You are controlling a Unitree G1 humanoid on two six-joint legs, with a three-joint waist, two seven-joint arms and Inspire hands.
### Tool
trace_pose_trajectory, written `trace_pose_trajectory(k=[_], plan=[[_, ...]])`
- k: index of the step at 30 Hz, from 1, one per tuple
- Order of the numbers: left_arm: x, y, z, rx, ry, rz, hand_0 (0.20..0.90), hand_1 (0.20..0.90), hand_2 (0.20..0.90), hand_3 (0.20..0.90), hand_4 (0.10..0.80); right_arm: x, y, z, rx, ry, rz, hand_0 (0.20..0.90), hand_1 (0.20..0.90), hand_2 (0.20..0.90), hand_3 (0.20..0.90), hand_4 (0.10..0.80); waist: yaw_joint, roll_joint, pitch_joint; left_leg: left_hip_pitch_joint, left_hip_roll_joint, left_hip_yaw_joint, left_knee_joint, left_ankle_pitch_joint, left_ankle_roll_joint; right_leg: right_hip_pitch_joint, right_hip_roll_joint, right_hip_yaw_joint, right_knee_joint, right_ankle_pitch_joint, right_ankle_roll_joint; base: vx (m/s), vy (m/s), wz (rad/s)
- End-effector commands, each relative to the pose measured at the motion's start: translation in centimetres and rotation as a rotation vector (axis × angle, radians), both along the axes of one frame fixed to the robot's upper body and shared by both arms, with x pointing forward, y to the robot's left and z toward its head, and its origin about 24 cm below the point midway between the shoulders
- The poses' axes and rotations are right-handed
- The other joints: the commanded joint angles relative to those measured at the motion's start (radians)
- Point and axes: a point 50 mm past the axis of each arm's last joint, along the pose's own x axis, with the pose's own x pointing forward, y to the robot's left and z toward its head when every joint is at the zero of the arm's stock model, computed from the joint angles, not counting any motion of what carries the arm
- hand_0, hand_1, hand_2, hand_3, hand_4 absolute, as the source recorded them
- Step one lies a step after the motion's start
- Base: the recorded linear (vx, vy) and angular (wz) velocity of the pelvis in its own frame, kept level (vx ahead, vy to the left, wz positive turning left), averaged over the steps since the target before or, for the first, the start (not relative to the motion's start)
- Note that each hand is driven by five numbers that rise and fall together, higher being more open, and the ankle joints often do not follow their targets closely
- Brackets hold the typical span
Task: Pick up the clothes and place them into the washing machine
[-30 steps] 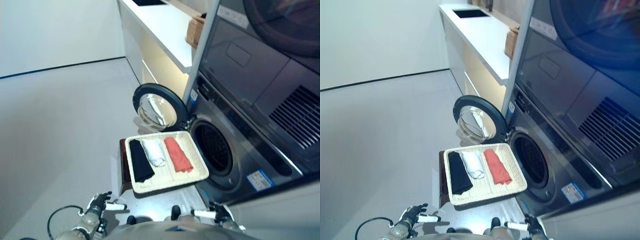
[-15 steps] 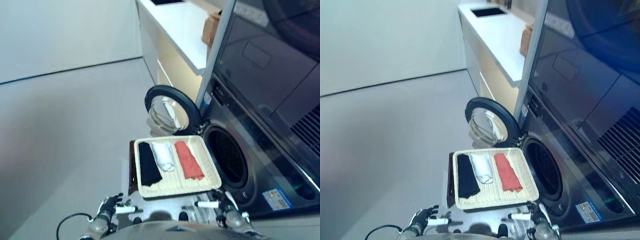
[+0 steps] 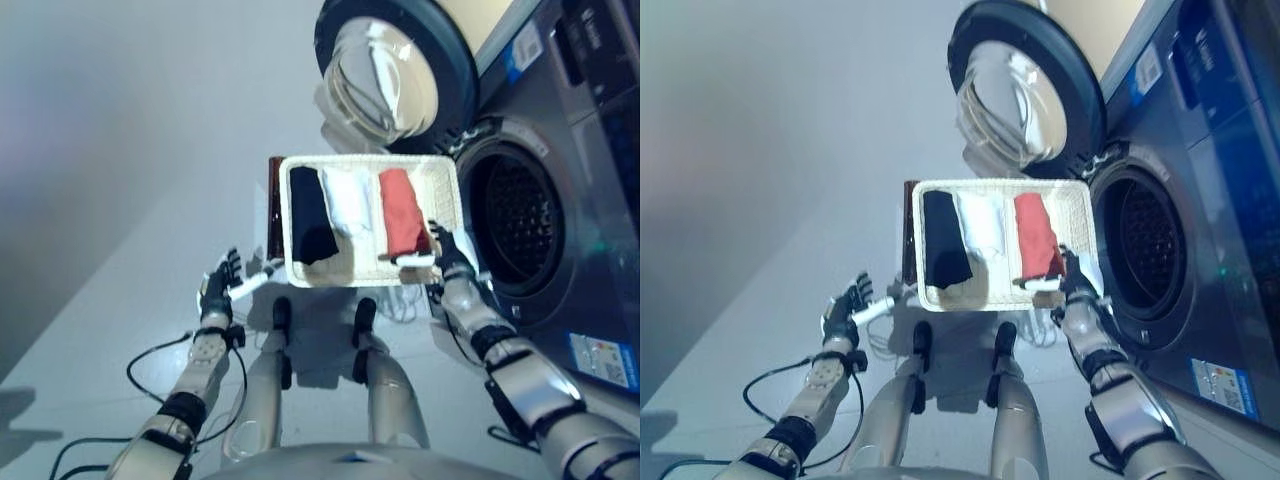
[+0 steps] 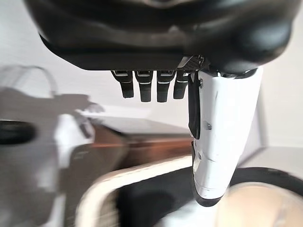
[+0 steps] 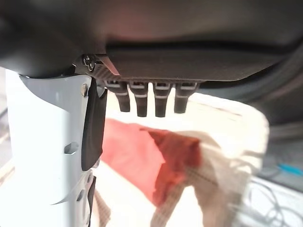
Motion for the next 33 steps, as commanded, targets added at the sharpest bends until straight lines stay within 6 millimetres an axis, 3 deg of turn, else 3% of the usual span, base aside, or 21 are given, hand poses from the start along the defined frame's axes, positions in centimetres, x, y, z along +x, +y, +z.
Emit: trace_pose_trajectory(k=[1,7,11,17,25,28,29,31,32,33], plan=[[1.7,1.9,5.6,0.028,-0.292,0.049,0.9,0.9,0.9,0.9,0.8,1.7,-2.6,4.5,-0.124,-0.142,-0.07,0.9,0.9,0.9,0.9,0.8,0.018,-0.013,-0.029,-0.097,-0.002,0.018,0.145,-0.094,-0.067,0.021,-0.027,-0.014,0.047,-0.06,0.06,-0.004,0.051,0.05],[2.0,0.3,8.0,0.03,-0.399,-0.024,0.9,0.9,0.9,0.9,0.8,2.6,-5.6,8.3,-0.247,-0.169,-0.19,0.9,0.9,0.9,0.9,0.8,0.042,0.014,-0.006,-0.174,-0.026,0.007,0.171,-0.105,-0.037,-0.065,-0.029,0.004,0.083,-0.063,0.054,0.007,0.064,0.0],[1.7,0.0,7.3,-0.016,-0.374,-0.019,0.9,0.9,0.9,0.9,0.8,3.0,-6.4,10.3,-0.276,-0.212,-0.228,0.9,0.9,0.9,0.9,0.8,0.047,0.036,0.012,-0.193,-0.043,0.004,0.163,-0.107,-0.022,-0.093,-0.026,0.021,0.089,-0.068,0.048,0.036,0.078,-0.03],[1.3,-0.2,6.8,-0.026,-0.353,-0.023,0.9,0.9,0.9,0.9,0.8,3.4,-6.5,11.7,-0.311,-0.244,-0.238,0.9,0.9,0.9,0.9,0.8,0.059,0.06,0.028,-0.206,-0.054,0.002,0.127,-0.093,-0.016,-0.115,-0.027,0.028,0.073,-0.062,0.047,0.024,0.039,-0.01],[1.7,-0.8,7.7,-0.036,-0.394,-0.02,0.9,0.9,0.9,0.9,0.8,3.6,-7.5,14.3,-0.369,-0.297,-0.279,0.9,0.9,0.9,0.9,0.8,0.079,0.096,0.069,-0.284,-0.067,-0.015,0.113,-0.077,-0.014,-0.195,-0.03,0.042,0.076,-0.059,0.042,0.009,0.019,0.01],[2.0,-1.0,8.3,-0.041,-0.417,-0.011,0.9,0.9,0.9,0.9,0.8,3.4,-8.5,15.7,-0.416,-0.305,-0.312,0.9,0.9,0.9,0.9,0.8,0.085,0.104,0.076,-0.321,-0.074,-0.022,0.142,-0.117,-0.016,-0.237,-0.034,0.053,0.109,-0.095,0.047,0.094,0.037,0.02],[2.0,-1.1,8.4,-0.044,-0.421,-0.013,0.9,0.9,0.9,0.9,0.8,3.2,-8.8,15.7,-0.429,-0.294,-0.325,0.546,0.546,0.546,0.546,0.547,0.086,0.106,0.078,-0.336,-0.075,-0.021,0.152,-0.12,-0.015,-0.248,-0.037,0.054,0.116,-0.097,0.046,-0.011,0.027,0.1],[2.1,-1.4,8.6,-0.05,-0.426,-0.003,0.9,0.9,0.9,0.9,0.8,3.0,-9.5,16.2,-0.451,-0.274,-0.352,0.433,0.433,0.433,0.433,0.467,0.092,0.112,0.084,-0.358,-0.078,-0.026,0.163,-0.121,-0.014,-0.271,-0.039,0.056,0.13,-0.098,0.044,-0.001,0.021,0.09],[2.1,-1.4,8.6,-0.055,-0.428,0.006,0.9,0.9,0.9,0.9,0.8,2.9,-9.6,16.1,-0.463,-0.272,-0.355,0.2,0.2,0.2,0.2,0.3,0.092,0.113,0.086,-0.367,-0.08,-0.027,0.169,-0.121,-0.012,-0.279,-0.039,0.058,0.134,-0.098,0.044,0.016,0.025,0.06],[2.1,-1.4,8.6,-0.055,-0.428,0.01,0.9,0.9,0.9,0.9,0.8,2.9,-9.5,15.9,-0.465,-0.267,-0.354,0.2,0.2,0.2,0.2,0.3,0.092,0.114,0.086,-0.371,-0.081,-0.026,0.169,-0.12,-0.012,-0.285,-0.038,0.06,0.135,-0.098,0.043,0.026,0.031,0.05]])
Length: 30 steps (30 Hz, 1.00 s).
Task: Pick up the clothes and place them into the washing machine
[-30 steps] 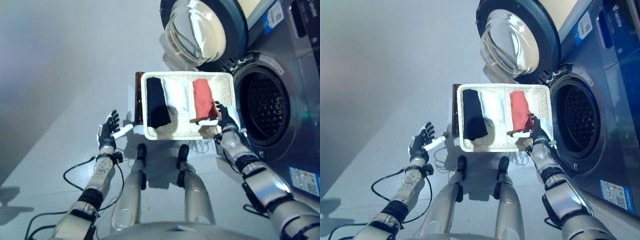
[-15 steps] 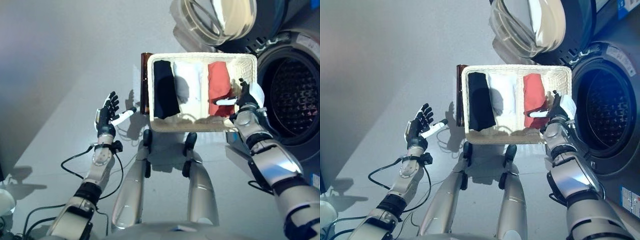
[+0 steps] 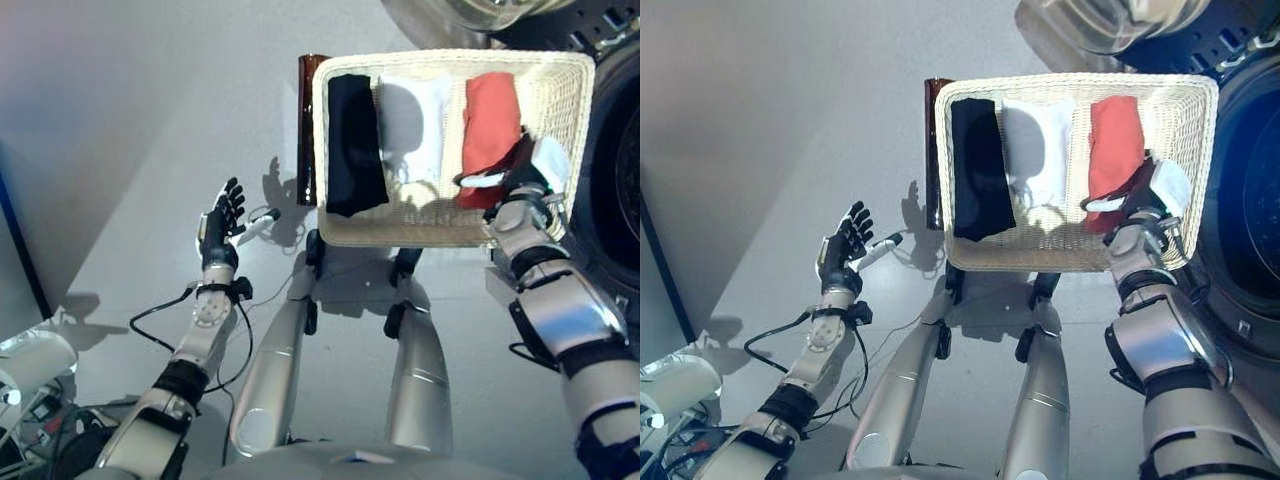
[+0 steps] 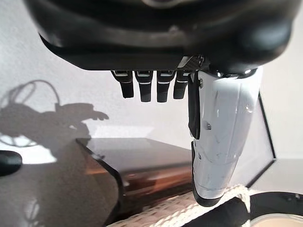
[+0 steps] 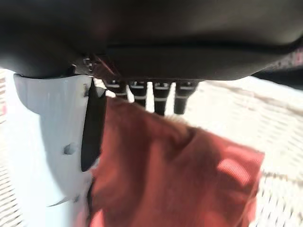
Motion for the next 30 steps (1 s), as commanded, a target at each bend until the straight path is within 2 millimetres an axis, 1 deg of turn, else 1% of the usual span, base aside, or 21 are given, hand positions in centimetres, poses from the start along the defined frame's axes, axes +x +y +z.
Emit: trace_pose_trajectory(k=[1,5,6,7,8,9,10,12,13,15,16,17,18,19,20,21,23,24,26,28,30], plan=[[-0.6,0.7,2.3,-0.034,-0.146,0.065,0.9,0.9,0.9,0.9,0.8,-0.5,-2.2,3.0,-0.128,-0.025,-0.065,0.2,0.2,0.2,0.2,0.3,-0.004,0.042,-0.009,-0.08,-0.022,-0.034,0.092,-0.091,-0.051,0.017,0.01,0.012,0.064,-0.091,0.022,0.019,0.023,0.05],[-0.8,1.0,1.7,-0.037,-0.123,0.089,0.9,0.9,0.9,0.9,0.8,-0.6,-2.0,2.0,-0.112,-0.014,-0.069,0.2,0.2,0.2,0.2,0.3,-0.004,0.042,-0.014,-0.064,-0.024,-0.03,0.075,-0.087,-0.049,0.028,0.012,0.018,0.045,-0.084,0.022,0.005,0.039,0.01],[-0.8,1.1,1.6,-0.036,-0.123,0.096,0.9,0.9,0.9,0.9,0.8,-0.6,-1.8,2.0,-0.11,-0.018,-0.067,0.2,0.2,0.2,0.2,0.3,-0.005,0.043,-0.009,-0.073,-0.024,-0.022,0.065,-0.048,-0.045,0.024,0.011,0.013,0.028,-0.048,0.015,0.0,0.0,0.0],[-0.9,1.1,1.6,-0.036,-0.121,0.096,0.9,0.9,0.9,0.9,0.8,-0.6,-1.8,1.9,-0.11,-0.015,-0.068,0.2,0.2,0.2,0.2,0.3,-0.004,0.042,-0.015,-0.06,-0.025,-0.03,0.069,-0.084,-0.049,0.033,0.012,0.019,0.038,-0.082,0.022,0.0,0.0,0.0],[-0.9,1.2,1.3,-0.031,-0.107,0.104,0.9,0.9,0.9,0.9,0.8,-0.6,-1.5,1.3,-0.098,-0.006,-0.058,0.2,0.2,0.2,0.2,0.3,-0.007,0.041,-0.021,-0.05,-0.027,-0.027,0.056,-0.079,-0.05,0.043,0.015,0.022,0.02,-0.072,0.022,0.132,0.016,-0.03],[-0.9,1.4,0.8,-0.026,-0.086,0.109,0.9,0.9,0.9,0.9,0.8,-0.5,-1.3,1.1,-0.091,-0.007,-0.052,0.2,0.2,0.2,0.2,0.3,-0.009,0.041,-0.023,-0.042,-0.027,-0.027,0.05,-0.077,-0.05,0.05,0.015,0.024,0.012,-0.067,0.022,-0.092,0.028,-0.05],[-0.9,1.5,0.4,-0.018,-0.066,0.111,0.9,0.9,0.9,0.9,0.8,-0.4,-1.2,1.0,-0.082,-0.012,-0.045,0.2,0.2,0.2,0.2,0.3,-0.012,0.04,-0.019,-0.045,-0.027,-0.019,0.039,-0.039,-0.046,0.051,0.015,0.019,-0.007,-0.029,0.017,-0.101,0.018,-0.06],[-1.0,1.7,-0.4,-0.007,-0.032,0.112,0.9,0.9,0.9,0.9,0.8,-0.4,-0.9,0.8,-0.065,-0.018,-0.035,0.2,0.2,0.2,0.2,0.3,-0.016,0.038,-0.022,-0.032,-0.026,-0.017,0.033,-0.037,-0.048,0.064,0.015,0.022,-0.017,-0.024,0.017,-0.043,0.009,-0.06],[-1.2,2.1,-1.4,-0.007,0.017,0.134,0.9,0.9,0.9,0.9,0.8,-0.2,-0.4,0.6,-0.017,-0.055,-0.012,0.2,0.2,0.2,0.2,0.3,-0.02,0.035,-0.029,-0.004,-0.027,-0.016,0.014,-0.035,-0.049,0.087,0.017,0.023,-0.04,-0.014,0.02,0.012,0.005,-0.04],[-1.4,2.4,-2.2,0.004,0.051,0.144,0.9,0.9,0.9,0.9,0.8,-0.1,-0.3,0.7,0.008,-0.079,-0.008,0.2,0.2,0.2,0.2,0.3,-0.021,0.033,-0.031,0.007,-0.027,-0.015,0.008,-0.033,-0.051,0.102,0.016,0.024,-0.05,-0.01,0.02,0.01,-0.006,-0.07],[-1.9,2.9,-3.4,0.02,0.113,0.166,0.9,0.9,0.9,0.9,0.8,0.1,0.1,0.9,0.102,-0.148,0.012,0.2,0.2,0.2,0.2,0.3,-0.026,0.031,-0.036,0.021,-0.026,-0.012,0.0,-0.03,-0.052,0.117,0.018,0.027,-0.063,-0.004,0.021,0.016,-0.011,-0.13],[-2.0,3.2,-4.1,0.017,0.143,0.183,0.9,0.9,0.9,0.9,0.8,-0.1,0.0,0.7,0.139,-0.167,0.005,0.2,0.2,0.2,0.2,0.3,-0.027,0.03,-0.038,0.033,-0.026,-0.012,-0.006,-0.029,-0.053,0.127,0.019,0.029,-0.072,-0.001,0.023,0.017,-0.012,-0.16],[-2.4,3.5,-5.0,0.01,0.188,0.196,0.9,0.9,0.9,0.9,0.8,-0.2,-0.2,0.6,0.228,-0.219,-0.003,0.2,0.2,0.2,0.2,0.3,-0.029,0.03,-0.04,0.042,-0.026,-0.011,-0.008,-0.028,-0.054,0.139,0.019,0.03,-0.077,0.0,0.023,0.031,-0.019,-0.18],[-3.0,4.1,-5.9,-0.021,0.23,0.237,0.9,0.9,0.9,0.9,0.8,-0.4,-0.5,0.8,0.527,-0.434,-0.033,0.2,0.2,0.2,0.2,0.3,-0.035,0.034,-0.047,0.068,-0.027,-0.01,-0.02,-0.029,-0.055,0.166,0.018,0.035,-0.095,0.002,0.026,0.023,-0.018,-0.14],[-3.0,4.1,-5.9,-0.02,0.231,0.236,0.9,0.9,0.9,0.9,0.8,-0.5,-0.5,0.8,0.528,-0.434,-0.034,0.2,0.2,0.2,0.2,0.3,-0.033,0.034,-0.046,0.07,-0.027,-0.01,-0.021,-0.029,-0.055,0.169,0.019,0.035,-0.096,0.003,0.026,0.024,-0.011,-0.09],[-3.3,4.2,-6.3,-0.005,0.249,0.229,0.9,0.9,0.9,0.9,0.8,-0.5,-0.5,1.0,0.698,-0.562,-0.041,0.2,0.2,0.2,0.2,0.3,-0.038,0.038,-0.049,0.081,-0.028,-0.009,-0.025,-0.029,-0.056,0.178,0.018,0.036,-0.103,0.004,0.027,0.011,-0.001,-0.05],[-4.0,4.3,-7.3,0.031,0.302,0.207,0.9,0.9,0.9,0.9,0.8,-1.1,-1.0,-0.2,0.922,-0.693,-0.102,0.2,0.2,0.2,0.2,0.3,-0.035,0.043,-0.054,0.101,-0.029,-0.005,-0.032,-0.03,-0.056,0.202,0.016,0.038,-0.119,0.005,0.028,0.026,0.003,-0.08],[-4.4,4.5,-7.7,0.031,0.323,0.211,0.9,0.9,0.9,0.9,0.8,-1.1,-1.0,-0.2,0.996,-0.76,-0.118,0.2,0.2,0.2,0.2,0.3,-0.034,0.045,-0.058,0.109,-0.029,-0.004,-0.036,-0.03,-0.057,0.21,0.016,0.04,-0.126,0.006,0.029,0.031,0.002,-0.1],[-4.8,4.4,-8.6,0.042,0.368,0.2,0.9,0.9,0.9,0.9,0.8,-1.0,-0.2,-0.5,1.237,-0.944,-0.121,0.2,0.2,0.2,0.2,0.3,-0.037,0.05,-0.064,0.126,-0.031,0.002,-0.045,-0.032,-0.057,0.227,0.019,0.046,-0.141,0.009,0.03,0.032,0.011,-0.1],[-5.3,4.0,-9.5,0.05,0.417,0.179,0.9,0.9,0.9,0.9,0.8,-0.9,0.7,-1.2,1.397,-1.059,-0.126,0.2,0.2,0.2,0.2,0.3,-0.041,0.059,-0.07,0.141,-0.031,0.007,-0.052,-0.033,-0.056,0.239,0.019,0.051,-0.15,0.008,0.031,0.04,0.02,-0.13],[-5.9,3.4,-10.2,0.046,0.45,0.156,0.9,0.9,0.9,0.9,0.8,-0.8,1.3,-1.3,1.514,-1.18,-0.142,0.2,0.2,0.2,0.2,0.3,-0.037,0.073,-0.082,0.155,-0.034,0.008,-0.06,-0.033,-0.055,0.255,0.018,0.056,-0.16,0.007,0.032,0.046,0.018,-0.2]])
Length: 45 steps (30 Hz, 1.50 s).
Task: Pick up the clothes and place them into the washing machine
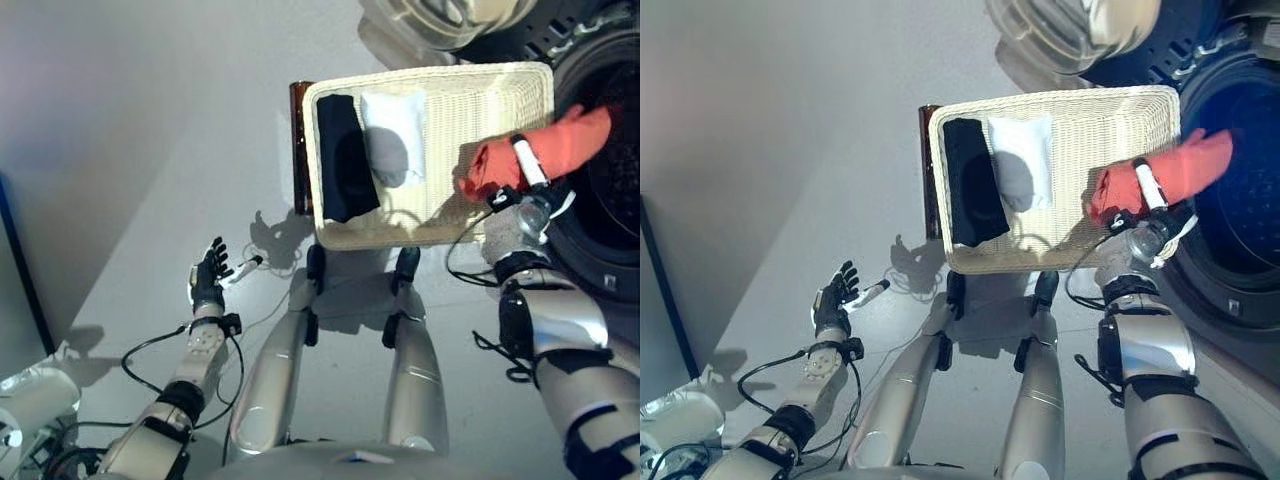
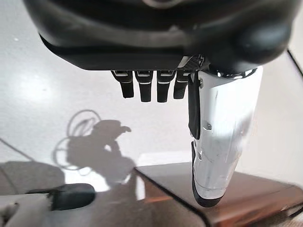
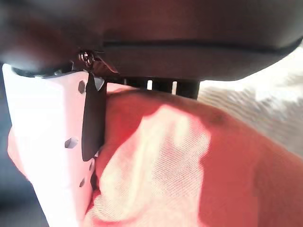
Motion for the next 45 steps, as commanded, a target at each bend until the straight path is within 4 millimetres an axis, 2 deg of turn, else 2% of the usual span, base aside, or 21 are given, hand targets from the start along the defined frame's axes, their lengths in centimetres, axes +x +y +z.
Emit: trace_pose_trajectory(k=[1,2,5,7,12,14,15,17,18,19,20,21,22,23,24,26,29,31,35,37,45], plan=[[-1.9,-0.1,-1.5,-0.013,0.048,0.009,0.9,0.9,0.9,0.9,0.8,-0.8,-1.5,1.7,0.051,-0.237,-0.13,0.2,0.2,0.2,0.2,0.3,0.017,0.077,-0.084,0.013,-0.008,-0.044,-0.005,-0.052,-0.079,0.115,0.021,-0.014,-0.011,-0.1,-0.002,0.047,0.011,-0.2],[-2.3,-0.4,-2.0,-0.017,0.07,-0.007,0.9,0.9,0.9,0.9,0.8,-1.1,-1.9,2.0,0.101,-0.286,-0.183,0.2,0.2,0.2,0.2,0.3,0.019,0.09,-0.091,0.022,-0.012,-0.044,-0.007,-0.052,-0.078,0.124,0.02,-0.011,-0.014,-0.102,-0.002,0.032,0.001,-0.14],[-2.6,-0.6,-2.2,-0.02,0.079,-0.017,0.9,0.9,0.9,0.9,0.8,-1.1,-2.2,2.7,0.105,-0.323,-0.201,0.2,0.2,0.2,0.2,0.3,0.022,0.105,-0.097,0.031,-0.014,-0.043,-0.012,-0.052,-0.079,0.13,0.019,-0.01,-0.018,-0.102,-0.001,0.03,0.008,-0.07],[-2.9,-0.7,-2.4,-0.024,0.083,-0.026,0.9,0.9,0.9,0.9,0.8,-1.2,-2.7,4.2,0.114,-0.386,-0.238,0.2,0.2,0.2,0.2,0.3,0.028,0.126,-0.104,0.037,-0.016,-0.04,-0.018,-0.051,-0.08,0.13,0.018,-0.004,-0.019,-0.104,-0.002,0.015,0.002,0.01],[-3.2,-0.6,-2.7,-0.027,0.098,-0.023,0.9,0.9,0.9,0.9,0.8,-1.4,-3.5,5.4,0.114,-0.425,-0.281,0.2,0.2,0.2,0.2,0.3,0.033,0.146,-0.112,0.041,-0.016,-0.033,-0.012,-0.056,-0.08,0.129,0.022,0.006,-0.012,-0.11,-0.004,0.003,-0.003,-0.01],[-3.4,-0.5,-2.8,-0.028,0.103,-0.023,0.9,0.9,0.9,0.9,0.8,-1.9,-4.7,7.5,0.086,-0.477,-0.327,0.2,0.2,0.2,0.2,0.3,0.031,0.159,-0.12,0.043,-0.016,-0.027,-0.009,-0.06,-0.081,0.125,0.023,0.013,-0.007,-0.113,-0.005,0.015,0.005,-0.06],[-3.4,-0.6,-2.8,-0.029,0.102,-0.024,0.9,0.9,0.9,0.9,0.8,-1.9,-4.8,7.6,0.084,-0.477,-0.328,0.2,0.2,0.2,0.2,0.3,0.032,0.16,-0.119,0.042,-0.016,-0.027,-0.009,-0.06,-0.081,0.125,0.024,0.014,-0.007,-0.113,-0.005,0.007,0.018,-0.06],[-3.8,-0.1,-3.1,-0.022,0.111,-0.011,0.9,0.9,0.9,0.9,0.8,-3.2,-6.5,11.8,0.019,-0.579,-0.424,0.2,0.2,0.2,0.2,0.3,0.03,0.175,-0.128,0.042,-0.015,-0.018,-0.01,-0.059,-0.083,0.118,0.024,0.021,-0.008,-0.111,-0.005,0.002,0.016,-0.08],[-3.9,-0.1,-3.1,-0.021,0.111,-0.007,0.9,0.9,0.9,0.9,0.8,-3.9,-7.1,13.2,-0.011,-0.603,-0.461,0.2,0.2,0.2,0.2,0.3,0.03,0.179,-0.131,0.043,-0.014,-0.018,-0.012,-0.058,-0.084,0.116,0.024,0.023,-0.006,-0.111,-0.004,0.005,0.013,-0.09],[-3.9,-0.2,-3.1,-0.022,0.111,-0.009,0.9,0.9,0.9,0.9,0.8,-3.9,-7.0,13.3,-0.014,-0.6,-0.464,0.2,0.2,0.2,0.2,0.3,0.031,0.181,-0.131,0.043,-0.014,-0.017,-0.012,-0.058,-0.084,0.115,0.024,0.024,-0.006,-0.111,-0.004,0.007,0.001,-0.13],[-4.0,-0.1,-3.1,-0.017,0.112,-0.012,0.9,0.9,0.9,0.9,0.8,-4.6,-7.6,14.4,-0.04,-0.619,-0.498,0.2,0.2,0.2,0.2,0.3,0.03,0.185,-0.135,0.044,-0.014,-0.017,-0.013,-0.058,-0.084,0.113,0.024,0.027,-0.004,-0.112,-0.004,-0.001,-0.001,-0.14],[-4.3,0.3,-3.1,-0.002,0.11,-0.008,0.9,0.9,0.9,0.9,0.8,-6.2,-8.7,17.5,-0.108,-0.688,-0.564,0.2,0.2,0.2,0.2,0.3,0.028,0.192,-0.144,0.048,-0.016,-0.016,-0.015,-0.057,-0.086,0.109,0.026,0.032,0.002,-0.115,-0.003,-0.001,-0.001,-0.14],[-4.2,0.2,-3.1,-0.004,0.109,-0.009,0.9,0.9,0.9,0.9,0.8,-6.2,-8.5,17.7,-0.113,-0.684,-0.569,0.2,0.2,0.2,0.2,0.3,0.03,0.194,-0.143,0.048,-0.016,-0.015,-0.016,-0.057,-0.086,0.107,0.026,0.033,0.003,-0.116,-0.003,0.0,0.02,-0.14],[-4.3,0.4,-3.0,0.001,0.099,-0.007,0.9,0.9,0.9,0.9,0.8,-7.2,-8.9,19.7,-0.161,-0.74,-0.585,0.2,0.2,0.2,0.2,0.3,0.027,0.197,-0.148,0.049,-0.017,-0.013,-0.019,-0.056,-0.086,0.102,0.025,0.036,0.007,-0.115,-0.002,-0.003,0.027,-0.13],[-4.5,0.6,-2.9,-0.007,0.092,0.009,0.9,0.9,0.9,0.9,0.8,-8.1,-9.0,21.5,-0.222,-0.783,-0.587,0.9,0.9,0.9,0.9,0.8,0.027,0.199,-0.152,0.052,-0.019,-0.012,-0.024,-0.053,-0.088,0.098,0.024,0.041,0.008,-0.114,-0.001,-0.003,0.037,-0.1],[-4.4,0.8,-2.5,-0.012,0.068,0.015,0.9,0.9,0.9,0.9,0.8,-8.7,-9.0,23.0,-0.281,-0.817,-0.59,0.9,0.9,0.9,0.9,0.8,0.027,0.202,-0.156,0.058,-0.02,-0.009,-0.038,-0.047,-0.089,0.091,0.024,0.046,0.012,-0.113,-0.001,-0.009,0.017,-0.09],[-4.4,1.0,-2.7,-0.014,0.085,0.021,0.9,0.9,0.9,0.9,0.8,-7.2,-8.8,21.2,-0.297,-0.701,-0.535,0.9,0.9,0.9,0.9,0.8,0.025,0.204,-0.158,0.068,-0.02,-0.006,-0.046,-0.043,-0.09,0.09,0.029,0.051,0.014,-0.111,-0.003,-0.006,-0.002,-0.07],[-4.4,0.9,-3.0,-0.026,0.098,0.025,0.9,0.9,0.9,0.9,0.8,-5.7,-8.7,18.8,-0.242,-0.612,-0.486,0.9,0.9,0.9,0.9,0.8,0.024,0.21,-0.16,0.072,-0.02,0.0,-0.044,-0.045,-0.089,0.092,0.031,0.053,0.014,-0.11,-0.004,-0.005,0.012,-0.06],[-4.7,-0.3,-3.6,-0.054,0.125,-0.014,0.9,0.9,0.9,0.9,0.8,-3.1,-7.1,13.8,-0.153,-0.46,-0.382,0.9,0.9,0.9,0.9,0.8,0.026,0.227,-0.165,0.073,-0.021,0.004,-0.043,-0.043,-0.089,0.1,0.03,0.055,0.006,-0.106,-0.007,-0.015,0.01,-0.07],[-4.8,-0.6,-3.7,-0.059,0.135,-0.023,0.9,0.9,0.9,0.9,0.8,-2.6,-6.5,12.4,-0.113,-0.431,-0.365,0.9,0.9,0.9,0.9,0.8,0.03,0.232,-0.168,0.075,-0.02,0.002,-0.045,-0.041,-0.09,0.104,0.028,0.053,0.003,-0.106,-0.007,-0.014,-0.003,-0.09],[-5.0,-0.1,-3.9,-0.04,0.152,-0.011,0.9,0.9,0.9,0.9,0.8,-1.8,-5.2,10.1,-0.083,-0.384,-0.318,0.9,0.9,0.9,0.9,0.8,0.034,0.227,-0.169,0.069,-0.018,-0.001,-0.041,-0.037,-0.089,0.105,0.034,0.047,0.004,-0.105,-0.013,-0.009,-0.002,0.01]])
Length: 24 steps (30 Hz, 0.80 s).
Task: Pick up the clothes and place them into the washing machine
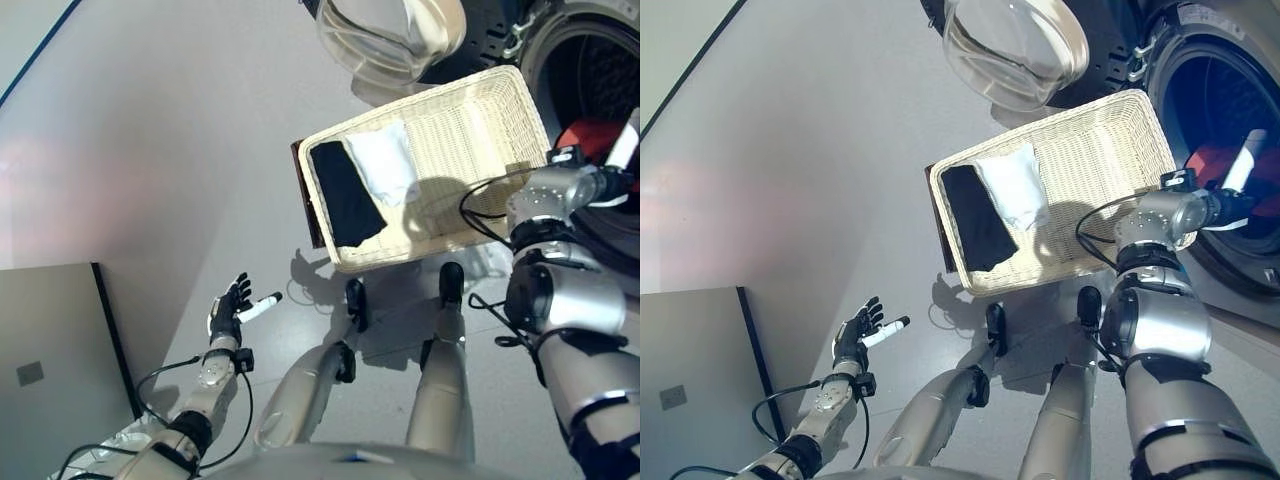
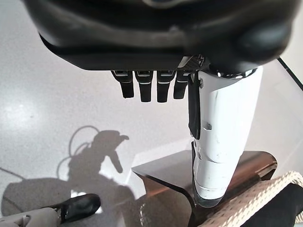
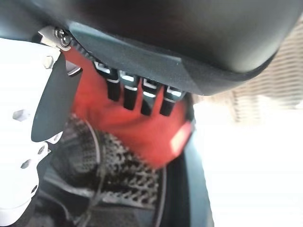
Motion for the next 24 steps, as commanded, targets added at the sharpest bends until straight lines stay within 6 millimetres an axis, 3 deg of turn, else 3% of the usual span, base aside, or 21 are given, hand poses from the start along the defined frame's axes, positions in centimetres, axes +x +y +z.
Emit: trace_pose_trajectory(k=[1,7,18,20,21,23,24], plan=[[-1.1,2.3,-0.5,0.041,0.019,0.092,0.9,0.9,0.9,0.9,0.8,-0.9,-1.6,3.0,-0.232,-0.045,-0.03,0.9,0.9,0.9,0.9,0.8,0.004,0.04,-0.051,-0.065,0.017,-0.052,0.085,-0.068,-0.096,0.054,0.04,-0.057,0.071,-0.136,-0.046,-0.018,-0.011,0.05],[-1.1,2.2,-0.6,0.037,0.023,0.083,0.9,0.9,0.9,0.9,0.8,-0.8,-1.5,2.0,-0.2,-0.044,-0.012,0.9,0.9,0.9,0.9,0.8,-0.008,0.02,-0.043,-0.068,0.02,-0.057,0.084,-0.063,-0.098,0.06,0.04,-0.061,0.061,-0.128,-0.046,-0.002,-0.002,0.01],[-1.8,2.9,-0.9,0.044,0.041,0.099,0.9,0.9,0.9,0.9,0.8,-1.2,-2.1,2.7,-0.211,-0.09,-0.026,0.9,0.9,0.9,0.9,0.8,0.0,0.019,-0.053,-0.071,0.022,-0.057,0.075,-0.059,-0.099,0.06,0.042,-0.059,0.055,-0.128,-0.047,0.008,0.009,0.0],[-1.8,2.9,-0.9,0.051,0.043,0.094,0.9,0.9,0.9,0.9,0.8,-1.0,-2.5,1.9,-0.264,0.035,0.015,0.9,0.9,0.9,0.9,0.8,0.002,0.015,-0.052,-0.069,0.025,-0.055,0.076,-0.058,-0.1,0.061,0.043,-0.057,0.055,-0.127,-0.047,0.0,0.0,0.0],[-1.5,3.2,-0.7,0.059,0.036,0.092,0.9,0.9,0.9,0.9,0.8,-0.8,-2.8,1.3,-0.355,0.18,0.079,0.9,0.9,0.9,0.9,0.8,0.003,0.007,-0.049,-0.069,0.028,-0.052,0.078,-0.057,-0.101,0.06,0.045,-0.058,0.055,-0.123,-0.048,-0.018,-0.036,0.01],[-1.0,3.5,-0.3,0.087,0.021,0.081,0.9,0.9,0.9,0.9,0.8,0.2,-1.7,1.5,-0.553,0.323,0.195,0.9,0.9,0.9,0.9,0.8,-0.002,-0.006,-0.037,-0.071,0.035,-0.049,0.084,-0.055,-0.102,0.061,0.049,-0.061,0.055,-0.117,-0.05,-0.034,-0.056,0.03],[-0.9,3.6,-0.2,0.094,0.015,0.078,0.9,0.9,0.9,0.9,0.8,0.4,-1.3,1.3,-0.57,0.331,0.206,0.9,0.9,0.9,0.9,0.8,-0.004,-0.013,-0.031,-0.072,0.037,-0.05,0.087,-0.055,-0.102,0.062,0.05,-0.063,0.054,-0.116,-0.051,-0.029,-0.062,-0.01]])
